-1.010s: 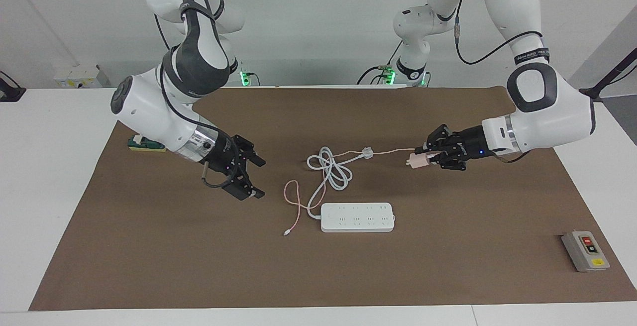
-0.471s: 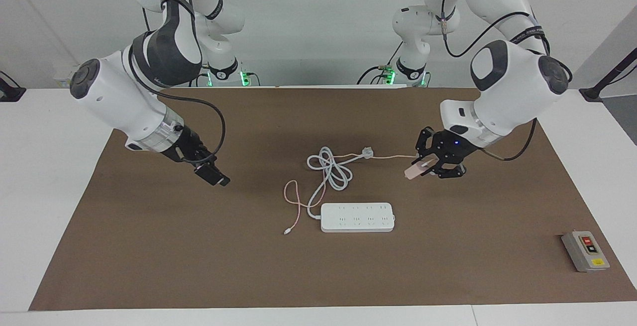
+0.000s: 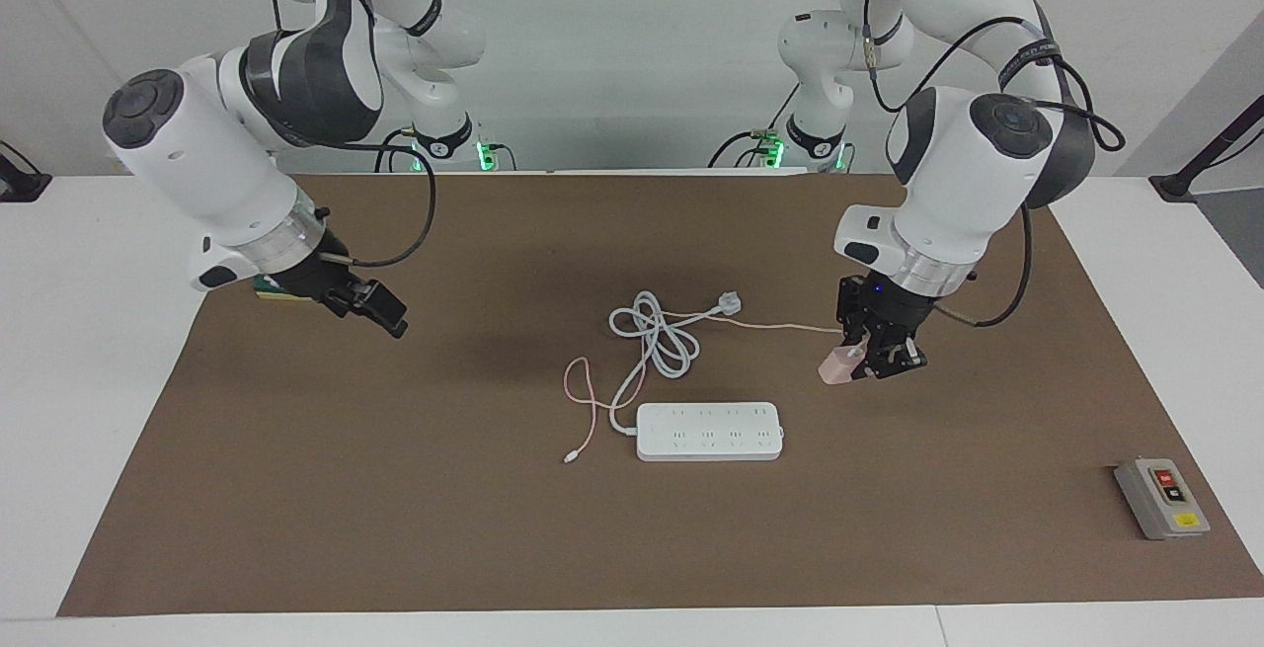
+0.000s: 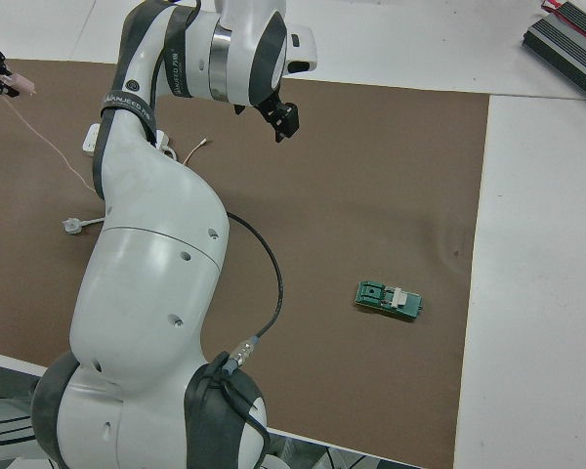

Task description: Plug charger into power strip

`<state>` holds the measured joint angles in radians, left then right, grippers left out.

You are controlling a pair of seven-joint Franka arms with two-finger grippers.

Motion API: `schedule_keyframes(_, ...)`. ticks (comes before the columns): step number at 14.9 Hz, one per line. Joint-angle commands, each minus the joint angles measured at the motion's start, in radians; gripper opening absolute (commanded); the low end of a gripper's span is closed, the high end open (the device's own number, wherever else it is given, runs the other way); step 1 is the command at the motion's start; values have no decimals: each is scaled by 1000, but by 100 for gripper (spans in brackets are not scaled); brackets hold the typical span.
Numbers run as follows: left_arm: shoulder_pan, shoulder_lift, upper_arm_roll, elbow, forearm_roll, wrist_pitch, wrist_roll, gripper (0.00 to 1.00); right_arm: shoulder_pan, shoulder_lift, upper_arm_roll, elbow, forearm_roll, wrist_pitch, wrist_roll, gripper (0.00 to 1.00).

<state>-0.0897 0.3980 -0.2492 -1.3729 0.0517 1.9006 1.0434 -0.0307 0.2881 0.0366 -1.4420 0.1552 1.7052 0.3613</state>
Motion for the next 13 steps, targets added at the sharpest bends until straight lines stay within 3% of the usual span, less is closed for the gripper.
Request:
schedule_keyframes(1,-13,-4,11,-27,37,-2,20,0,-47,-70,9,-41,-61,-29,-213,100)
schedule_keyframes(7,-70,42,10,-44,52,70,20,0,-58,-262,5,-179,-126,-56,-396,100)
schedule_keyframes(9,-102,88,10,-31,109,66,20,0,-69,-290,6,-182,-128,-114,-421,100)
schedule_keyframes(13,-114,104,11,-41,120,96,14,0,-72,-323,5,-195,-158,-182,-452,100)
